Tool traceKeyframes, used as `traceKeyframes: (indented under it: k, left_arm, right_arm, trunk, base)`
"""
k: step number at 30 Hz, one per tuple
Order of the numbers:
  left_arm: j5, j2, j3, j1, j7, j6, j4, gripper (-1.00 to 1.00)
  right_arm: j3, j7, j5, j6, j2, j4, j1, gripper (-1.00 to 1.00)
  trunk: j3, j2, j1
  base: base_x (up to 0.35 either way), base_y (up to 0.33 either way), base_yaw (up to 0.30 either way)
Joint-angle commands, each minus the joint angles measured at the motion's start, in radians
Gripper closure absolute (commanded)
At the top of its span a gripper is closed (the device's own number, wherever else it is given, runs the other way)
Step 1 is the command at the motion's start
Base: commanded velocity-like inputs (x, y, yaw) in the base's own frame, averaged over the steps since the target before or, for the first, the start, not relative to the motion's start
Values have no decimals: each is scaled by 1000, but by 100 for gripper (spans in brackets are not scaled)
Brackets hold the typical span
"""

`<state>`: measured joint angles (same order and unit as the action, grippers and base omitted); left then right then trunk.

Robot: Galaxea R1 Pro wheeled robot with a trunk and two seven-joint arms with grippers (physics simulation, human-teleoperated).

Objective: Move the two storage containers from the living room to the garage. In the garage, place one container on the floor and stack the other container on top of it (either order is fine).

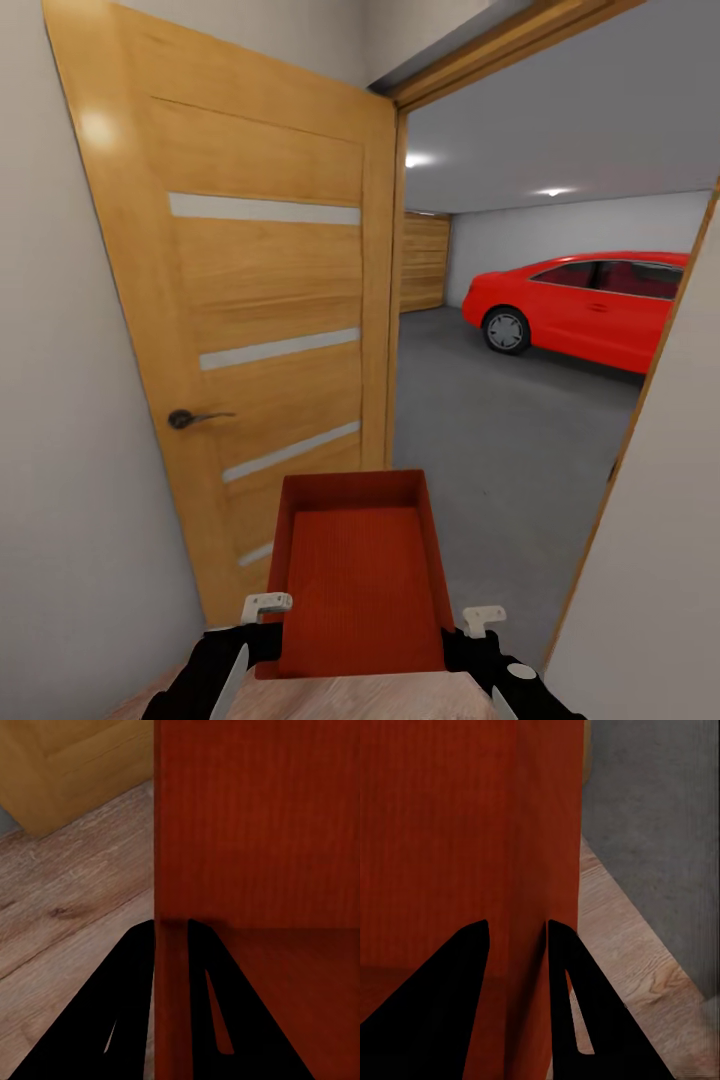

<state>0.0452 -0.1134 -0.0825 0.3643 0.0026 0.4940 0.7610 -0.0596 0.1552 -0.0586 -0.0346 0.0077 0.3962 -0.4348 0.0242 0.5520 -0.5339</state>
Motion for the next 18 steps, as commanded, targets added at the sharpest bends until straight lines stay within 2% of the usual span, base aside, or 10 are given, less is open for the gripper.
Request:
traceKeyframes:
  k: [1, 18]
  left_arm:
    - [1, 9, -5, 1, -4, 6, 44, 100]
    - [-1, 10, -5, 1, -4, 6, 44, 100]
  right_arm:
    - [-9, 57, -7, -4, -2, -3, -1, 100]
    - [-9, 56, -7, -4, -2, -3, -1, 100]
  trunk:
    - [2, 2, 0]
    - [2, 2, 0]
  base:
    - [0, 0, -276]
    - [0, 0, -277]
